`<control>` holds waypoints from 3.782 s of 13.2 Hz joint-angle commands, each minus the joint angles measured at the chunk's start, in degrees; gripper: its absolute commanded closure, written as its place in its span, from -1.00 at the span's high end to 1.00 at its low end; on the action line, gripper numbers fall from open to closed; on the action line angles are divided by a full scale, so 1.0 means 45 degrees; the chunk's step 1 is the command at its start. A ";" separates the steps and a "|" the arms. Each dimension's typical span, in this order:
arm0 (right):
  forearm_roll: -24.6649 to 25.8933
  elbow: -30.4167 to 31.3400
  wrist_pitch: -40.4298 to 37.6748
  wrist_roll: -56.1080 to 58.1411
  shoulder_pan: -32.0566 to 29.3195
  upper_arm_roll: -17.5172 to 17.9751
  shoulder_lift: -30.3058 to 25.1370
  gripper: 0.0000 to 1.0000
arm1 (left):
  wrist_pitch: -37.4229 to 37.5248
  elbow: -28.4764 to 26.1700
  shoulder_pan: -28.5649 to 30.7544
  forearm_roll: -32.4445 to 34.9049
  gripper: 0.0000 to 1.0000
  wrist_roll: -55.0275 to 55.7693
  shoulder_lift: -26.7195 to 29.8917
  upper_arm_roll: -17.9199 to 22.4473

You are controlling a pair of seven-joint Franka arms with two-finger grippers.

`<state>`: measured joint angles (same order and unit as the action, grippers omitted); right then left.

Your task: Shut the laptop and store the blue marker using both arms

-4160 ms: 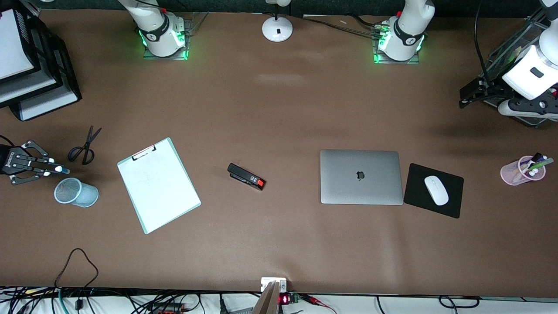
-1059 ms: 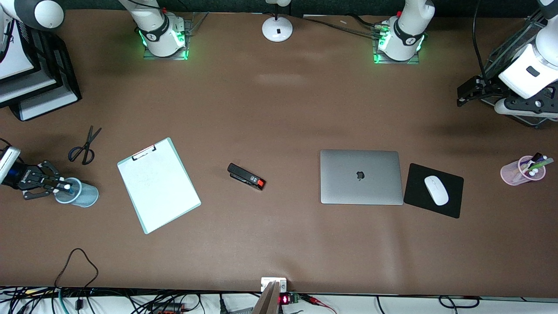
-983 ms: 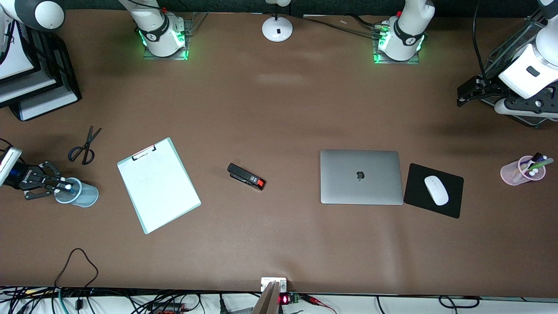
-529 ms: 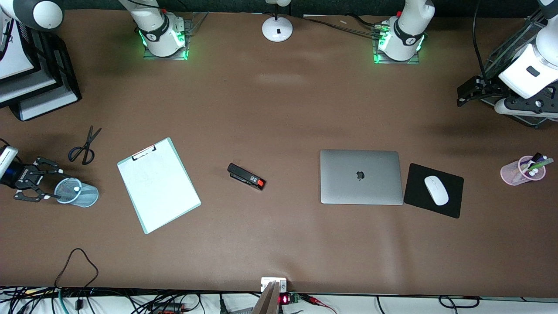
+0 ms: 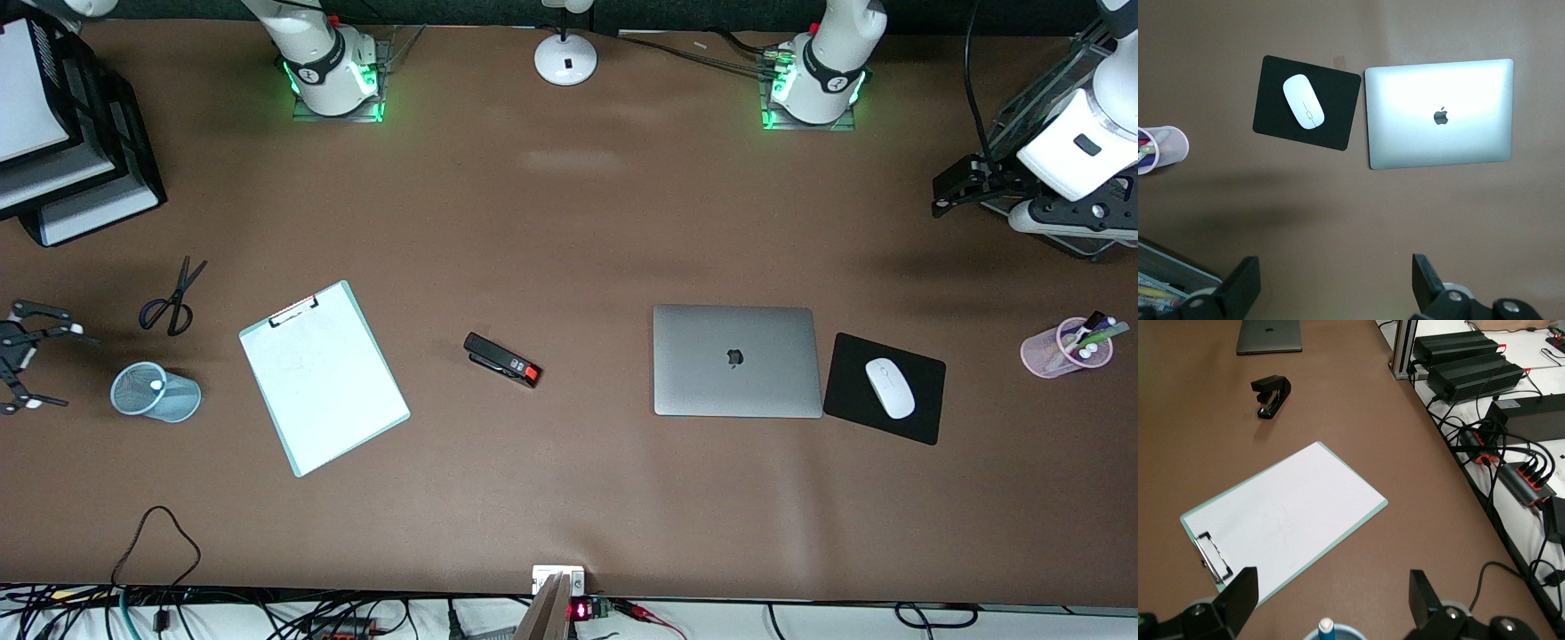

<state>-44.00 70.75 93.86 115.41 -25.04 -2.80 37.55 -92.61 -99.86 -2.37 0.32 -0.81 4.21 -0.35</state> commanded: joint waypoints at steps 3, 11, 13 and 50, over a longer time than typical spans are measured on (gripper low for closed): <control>0.1941 0.1015 0.0061 -0.3158 0.0992 0.0057 -0.1992 1.00 | 0.0306 0.0315 -0.0079 0.0026 1.00 0.0083 -0.0056 -0.0001; 0.4950 0.2812 0.0335 -1.0400 0.2729 0.0057 -0.4220 1.00 | 0.0384 0.0315 -0.0079 0.0026 1.00 0.0083 -0.0056 0.0019; 0.5575 0.3028 0.0335 -1.2278 0.3354 0.0057 -0.4592 1.00 | 0.0384 0.0315 -0.0079 0.0026 1.00 0.0083 -0.0056 0.0019; 1.0071 0.4083 -0.1774 -2.5217 0.5701 -0.0607 -0.8343 1.00 | 0.0482 0.0315 -0.0020 0.0026 1.00 0.0063 -0.0056 0.0019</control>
<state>1.54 87.89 85.45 2.67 0.86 -5.67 1.33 -91.71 -99.84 -2.36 0.32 -0.81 4.21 -0.32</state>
